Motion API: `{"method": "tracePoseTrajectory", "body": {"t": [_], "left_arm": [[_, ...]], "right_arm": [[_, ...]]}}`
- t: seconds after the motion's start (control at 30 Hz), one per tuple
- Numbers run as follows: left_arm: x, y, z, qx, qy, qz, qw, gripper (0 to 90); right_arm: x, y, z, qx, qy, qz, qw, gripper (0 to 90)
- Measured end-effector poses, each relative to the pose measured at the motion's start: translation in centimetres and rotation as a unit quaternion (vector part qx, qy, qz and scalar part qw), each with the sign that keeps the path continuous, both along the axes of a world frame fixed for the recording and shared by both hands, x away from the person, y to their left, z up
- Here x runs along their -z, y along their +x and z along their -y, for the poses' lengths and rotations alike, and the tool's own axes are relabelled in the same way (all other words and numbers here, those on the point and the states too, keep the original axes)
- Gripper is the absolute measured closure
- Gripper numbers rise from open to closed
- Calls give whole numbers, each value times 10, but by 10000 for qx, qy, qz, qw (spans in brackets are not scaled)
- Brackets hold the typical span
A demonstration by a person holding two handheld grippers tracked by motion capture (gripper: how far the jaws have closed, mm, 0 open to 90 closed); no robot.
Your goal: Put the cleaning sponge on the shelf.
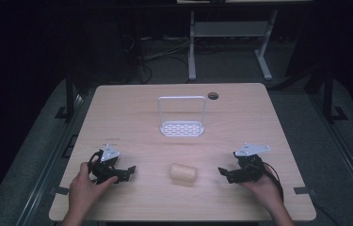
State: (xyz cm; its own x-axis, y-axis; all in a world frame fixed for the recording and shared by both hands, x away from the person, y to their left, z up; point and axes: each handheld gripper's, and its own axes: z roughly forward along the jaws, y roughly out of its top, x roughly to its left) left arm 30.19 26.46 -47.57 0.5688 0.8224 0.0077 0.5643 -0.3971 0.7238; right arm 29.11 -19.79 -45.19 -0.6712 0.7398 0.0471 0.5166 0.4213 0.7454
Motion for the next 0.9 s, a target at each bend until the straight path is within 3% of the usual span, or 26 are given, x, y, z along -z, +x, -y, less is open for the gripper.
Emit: {"method": "tracePoseTrajectory", "body": {"t": [0.9], "left_arm": [[0,0,0,-1,-2,-2,10000,127]], "right_arm": [[-13,19,-30,-526,90,42,9986,138]]}}
